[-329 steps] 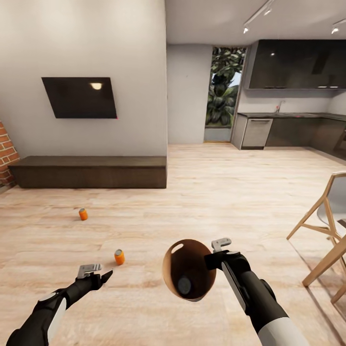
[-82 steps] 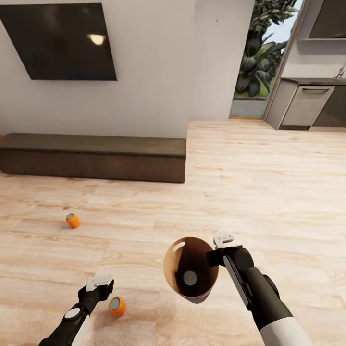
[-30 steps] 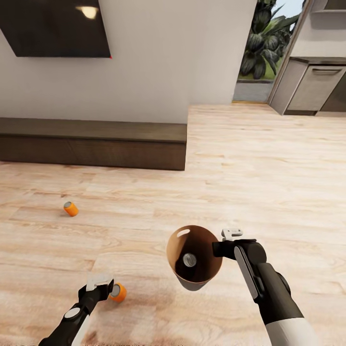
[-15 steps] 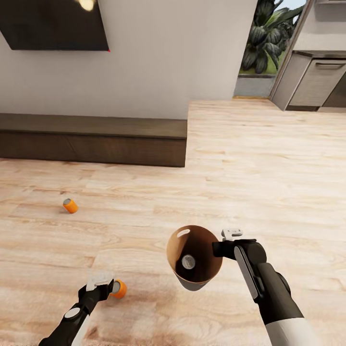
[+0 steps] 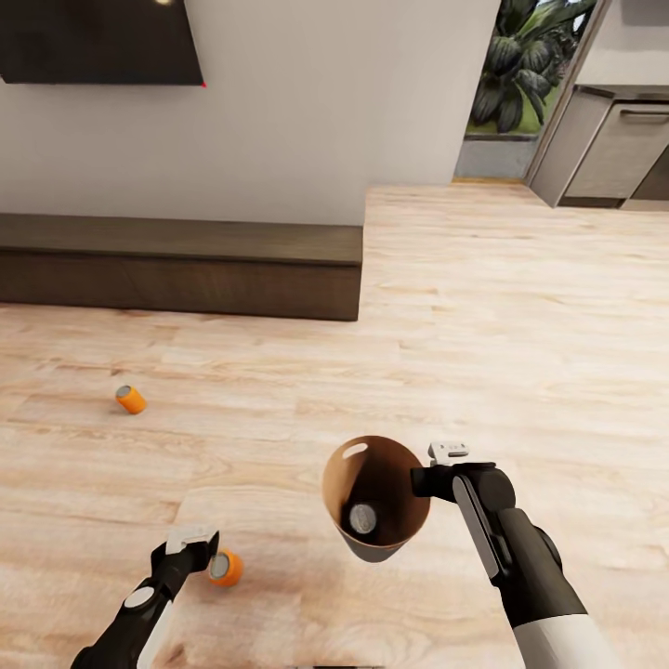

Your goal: Put the three can of soda from the living room inside the tash can in the kitchen.

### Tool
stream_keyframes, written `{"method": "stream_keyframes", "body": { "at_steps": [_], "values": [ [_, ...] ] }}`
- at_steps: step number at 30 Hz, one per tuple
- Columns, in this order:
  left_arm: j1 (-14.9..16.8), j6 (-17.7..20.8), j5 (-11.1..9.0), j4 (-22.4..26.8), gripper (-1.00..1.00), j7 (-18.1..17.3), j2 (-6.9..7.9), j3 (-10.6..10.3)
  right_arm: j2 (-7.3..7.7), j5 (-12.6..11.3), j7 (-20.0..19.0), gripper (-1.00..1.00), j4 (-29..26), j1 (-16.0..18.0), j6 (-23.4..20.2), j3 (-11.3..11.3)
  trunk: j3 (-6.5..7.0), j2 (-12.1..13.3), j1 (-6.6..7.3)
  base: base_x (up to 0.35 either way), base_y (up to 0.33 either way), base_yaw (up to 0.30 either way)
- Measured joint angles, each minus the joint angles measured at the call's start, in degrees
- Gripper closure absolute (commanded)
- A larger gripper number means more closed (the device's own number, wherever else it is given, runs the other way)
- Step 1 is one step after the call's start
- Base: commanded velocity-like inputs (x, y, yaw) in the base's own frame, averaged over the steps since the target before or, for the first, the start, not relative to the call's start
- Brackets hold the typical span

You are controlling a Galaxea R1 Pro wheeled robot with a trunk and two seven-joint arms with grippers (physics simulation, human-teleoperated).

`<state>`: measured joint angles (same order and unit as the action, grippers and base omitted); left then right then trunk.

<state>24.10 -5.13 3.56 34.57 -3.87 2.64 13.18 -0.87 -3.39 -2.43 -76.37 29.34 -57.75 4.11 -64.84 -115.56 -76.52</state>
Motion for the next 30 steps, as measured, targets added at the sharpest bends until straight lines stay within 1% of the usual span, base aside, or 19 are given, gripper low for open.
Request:
{"method": "stream_keyframes", "body": {
  "at_steps": [7,11,16,30],
  "values": [
    [0.00,-0.13,-0.04,0.47,-1.00,0.00,0.02,0.00,0.00,-0.29,-0.02,1.00,0.00,0.00,0.00,0.01,-0.65,0.00,0.00,0.103,0.000,0.000],
    [0.01,-0.14,-0.01,0.43,-1.00,0.00,0.00,0.00,0.00,0.09,0.01,1.00,0.00,0.00,0.00,0.00,-1.03,0.00,0.00,0.076,0.000,0.000],
    [-0.01,-0.14,-0.03,0.42,-1.00,0.00,0.02,0.00,0.00,-0.19,-0.02,1.00,0.00,0.00,0.00,0.00,-1.49,0.00,0.00,0.018,0.000,0.000],
    [0.02,-0.19,0.01,0.42,-1.00,0.00,0.06,0.00,0.00,-0.02,0.00,1.00,0.00,0.00,0.00,0.00,-2.80,0.00,0.00,0.001,0.000,0.000]
  ]
}}
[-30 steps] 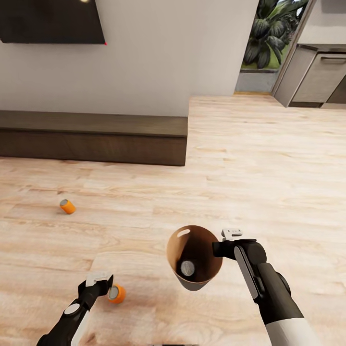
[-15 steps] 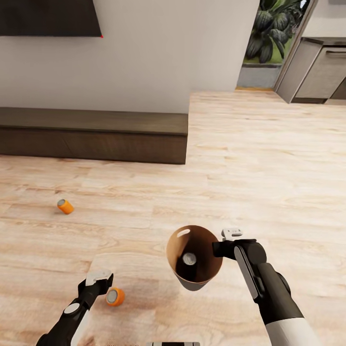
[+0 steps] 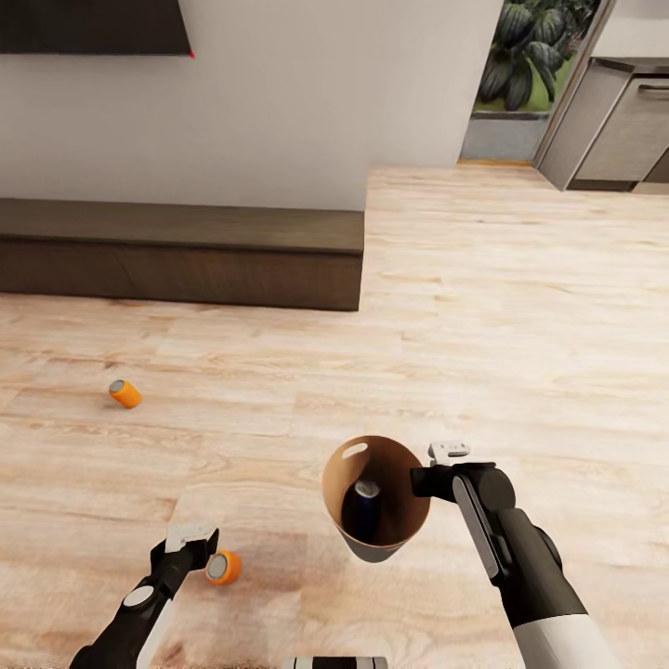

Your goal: Put the three can of soda from the living room inside the tash can in the kitchen.

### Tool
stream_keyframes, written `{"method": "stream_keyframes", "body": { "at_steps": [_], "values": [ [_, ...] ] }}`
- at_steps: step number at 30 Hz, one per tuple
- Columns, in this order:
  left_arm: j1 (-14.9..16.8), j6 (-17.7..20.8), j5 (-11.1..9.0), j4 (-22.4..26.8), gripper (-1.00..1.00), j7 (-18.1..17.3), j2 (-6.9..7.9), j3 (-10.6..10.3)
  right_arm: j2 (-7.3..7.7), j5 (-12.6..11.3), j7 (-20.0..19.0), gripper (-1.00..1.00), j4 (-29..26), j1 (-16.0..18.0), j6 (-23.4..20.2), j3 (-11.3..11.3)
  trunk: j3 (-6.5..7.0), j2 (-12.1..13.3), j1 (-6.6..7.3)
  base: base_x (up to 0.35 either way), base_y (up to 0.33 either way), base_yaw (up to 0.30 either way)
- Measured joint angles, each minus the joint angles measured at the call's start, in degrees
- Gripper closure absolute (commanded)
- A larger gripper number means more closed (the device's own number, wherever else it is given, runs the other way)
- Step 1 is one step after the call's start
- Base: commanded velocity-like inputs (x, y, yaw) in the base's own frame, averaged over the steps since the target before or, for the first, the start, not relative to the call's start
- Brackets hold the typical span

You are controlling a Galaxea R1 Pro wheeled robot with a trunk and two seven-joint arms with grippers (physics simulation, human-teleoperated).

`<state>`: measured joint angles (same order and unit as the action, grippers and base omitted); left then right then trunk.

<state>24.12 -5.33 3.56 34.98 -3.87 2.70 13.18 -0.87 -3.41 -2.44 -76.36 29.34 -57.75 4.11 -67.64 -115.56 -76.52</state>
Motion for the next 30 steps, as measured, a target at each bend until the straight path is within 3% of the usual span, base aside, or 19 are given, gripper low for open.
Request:
{"method": "stream_keyframes", "body": {
  "at_steps": [19,30],
  "values": [
    [-0.01,-0.03,-0.01,0.00,-1.00,0.00,-0.04,0.00,0.00,-0.01,0.00,1.00,0.00,0.00,0.00,0.00,-1.75,0.00,0.00,0.000,0.000,0.000],
    [-0.03,-0.03,0.01,0.00,-1.00,0.00,-0.02,0.00,0.03,-0.12,-0.01,1.00,-0.08,0.01,0.00,0.00,-1.93,0.00,0.00,-0.090,0.000,0.000]
  ]
}}
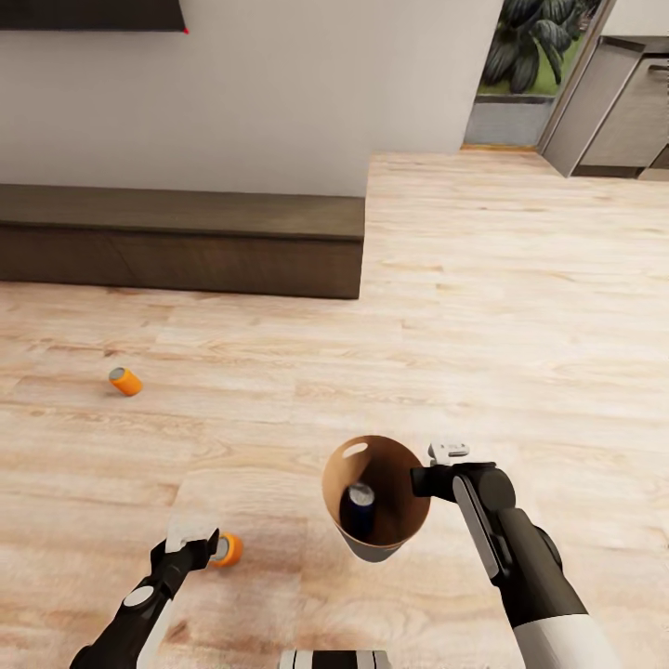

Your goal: Put the three can of soda from the living room inside the tash can in the kitchen.

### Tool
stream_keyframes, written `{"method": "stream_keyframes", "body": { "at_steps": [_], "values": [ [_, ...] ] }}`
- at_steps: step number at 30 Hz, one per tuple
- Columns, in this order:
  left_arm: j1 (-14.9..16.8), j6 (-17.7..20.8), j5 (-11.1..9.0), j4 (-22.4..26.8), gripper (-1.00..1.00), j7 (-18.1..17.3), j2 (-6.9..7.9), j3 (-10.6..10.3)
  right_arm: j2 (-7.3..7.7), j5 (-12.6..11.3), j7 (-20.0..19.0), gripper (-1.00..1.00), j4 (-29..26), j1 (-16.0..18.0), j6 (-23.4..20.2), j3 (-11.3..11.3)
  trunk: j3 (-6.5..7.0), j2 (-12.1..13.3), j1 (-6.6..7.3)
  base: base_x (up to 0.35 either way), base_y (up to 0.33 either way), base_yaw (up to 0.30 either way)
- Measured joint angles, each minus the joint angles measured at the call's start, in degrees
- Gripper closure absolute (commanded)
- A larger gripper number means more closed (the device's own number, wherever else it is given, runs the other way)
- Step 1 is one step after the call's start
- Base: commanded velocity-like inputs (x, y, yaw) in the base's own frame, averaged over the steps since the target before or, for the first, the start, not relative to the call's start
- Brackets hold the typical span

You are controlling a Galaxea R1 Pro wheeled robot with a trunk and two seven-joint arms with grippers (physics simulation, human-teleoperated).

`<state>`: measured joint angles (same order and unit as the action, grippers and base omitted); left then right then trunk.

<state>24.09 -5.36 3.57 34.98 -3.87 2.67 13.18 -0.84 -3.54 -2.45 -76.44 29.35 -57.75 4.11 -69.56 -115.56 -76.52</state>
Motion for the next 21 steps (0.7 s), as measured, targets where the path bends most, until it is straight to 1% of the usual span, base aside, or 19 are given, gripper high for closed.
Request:
{"method": "stream_keyframes", "body": {
  "at_steps": [21],
  "values": [
    [0.00,0.00,-0.05,0.00,-1.00,0.00,-0.01,0.00,0.06,0.06,0.00,1.00,-0.02,0.00,0.00,-0.02,-0.02,0.00,0.00,-0.010,0.000,0.000]
  ]
}}
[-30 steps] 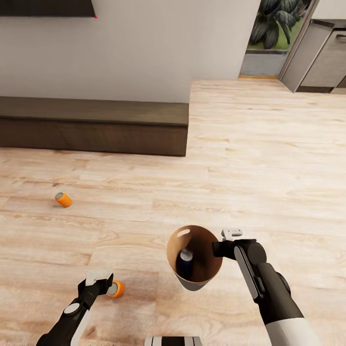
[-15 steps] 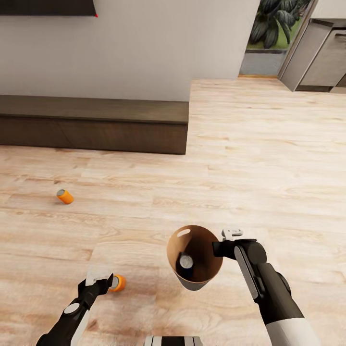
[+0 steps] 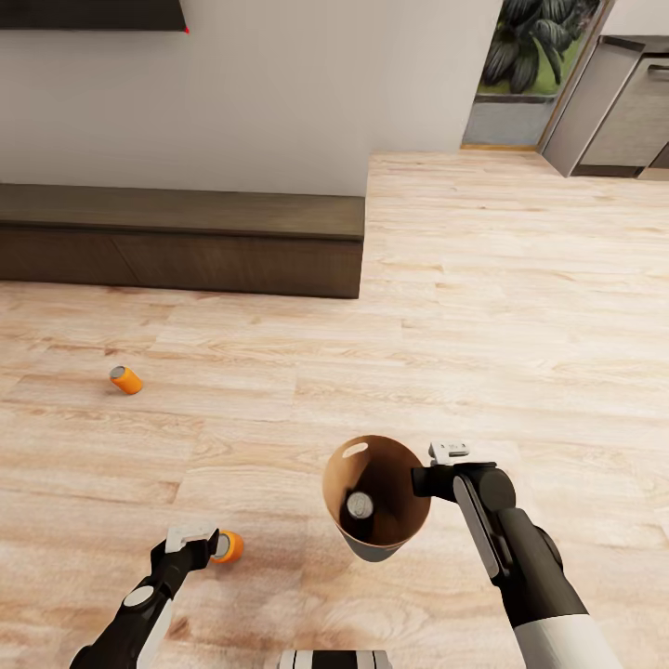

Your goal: Put the three can of soda from the living room inside the tash can in the kitchen.

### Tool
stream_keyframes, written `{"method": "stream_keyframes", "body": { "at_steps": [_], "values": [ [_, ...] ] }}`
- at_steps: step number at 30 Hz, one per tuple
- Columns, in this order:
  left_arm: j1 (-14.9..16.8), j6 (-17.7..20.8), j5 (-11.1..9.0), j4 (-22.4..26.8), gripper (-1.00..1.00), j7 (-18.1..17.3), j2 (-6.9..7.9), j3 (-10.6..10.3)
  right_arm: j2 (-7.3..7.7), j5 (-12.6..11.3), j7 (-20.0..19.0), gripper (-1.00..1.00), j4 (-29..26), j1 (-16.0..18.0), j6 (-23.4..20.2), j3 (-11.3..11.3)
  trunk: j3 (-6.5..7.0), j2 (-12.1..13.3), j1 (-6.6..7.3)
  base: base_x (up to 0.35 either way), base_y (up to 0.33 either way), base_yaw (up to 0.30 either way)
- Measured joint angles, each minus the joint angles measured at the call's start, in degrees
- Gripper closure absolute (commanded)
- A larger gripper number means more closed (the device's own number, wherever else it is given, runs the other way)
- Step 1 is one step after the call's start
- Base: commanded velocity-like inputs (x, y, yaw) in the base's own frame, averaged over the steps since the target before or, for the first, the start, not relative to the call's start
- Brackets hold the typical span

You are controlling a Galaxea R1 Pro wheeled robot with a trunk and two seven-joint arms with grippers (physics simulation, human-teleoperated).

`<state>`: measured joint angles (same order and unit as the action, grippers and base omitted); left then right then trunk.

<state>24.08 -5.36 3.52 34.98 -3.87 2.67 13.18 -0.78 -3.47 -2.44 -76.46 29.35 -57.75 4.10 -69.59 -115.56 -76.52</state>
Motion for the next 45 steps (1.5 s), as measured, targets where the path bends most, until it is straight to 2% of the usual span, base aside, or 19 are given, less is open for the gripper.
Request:
{"method": "stream_keyframes", "body": {
  "at_steps": [22,27,32,39,45],
  "values": [
    [0.04,0.00,0.00,0.01,-1.00,0.00,-0.01,0.00,0.00,-0.01,0.00,1.00,0.00,0.00,0.00,-0.01,-1.12,-0.80,-0.44,0.000,0.000,0.000],
    [0.02,0.00,0.00,0.01,-1.00,0.00,-0.02,0.00,0.00,0.14,0.01,1.00,-0.25,0.01,0.00,-0.05,-2.20,-2.79,-1.53,0.000,0.000,0.000],
    [0.01,0.00,0.00,0.00,-1.00,0.00,-0.02,0.00,0.00,-0.17,-0.02,1.00,-3.41,0.01,0.00,-0.01,-2.39,-2.81,-1.54,0.000,0.000,0.000],
    [0.01,0.00,0.00,0.00,-1.00,0.00,-0.02,0.00,-0.02,0.13,0.01,1.00,-4.41,0.00,-0.08,0.01,-2.45,-2.81,-1.54,0.000,0.000,0.000],
    [0.00,0.00,0.00,0.00,-1.00,-0.04,-0.03,0.00,-0.07,0.08,0.01,1.00,-4.47,-0.01,-0.09,0.01,-3.52,-5.20,-2.85,0.000,0.000,0.000]
  ]
}}
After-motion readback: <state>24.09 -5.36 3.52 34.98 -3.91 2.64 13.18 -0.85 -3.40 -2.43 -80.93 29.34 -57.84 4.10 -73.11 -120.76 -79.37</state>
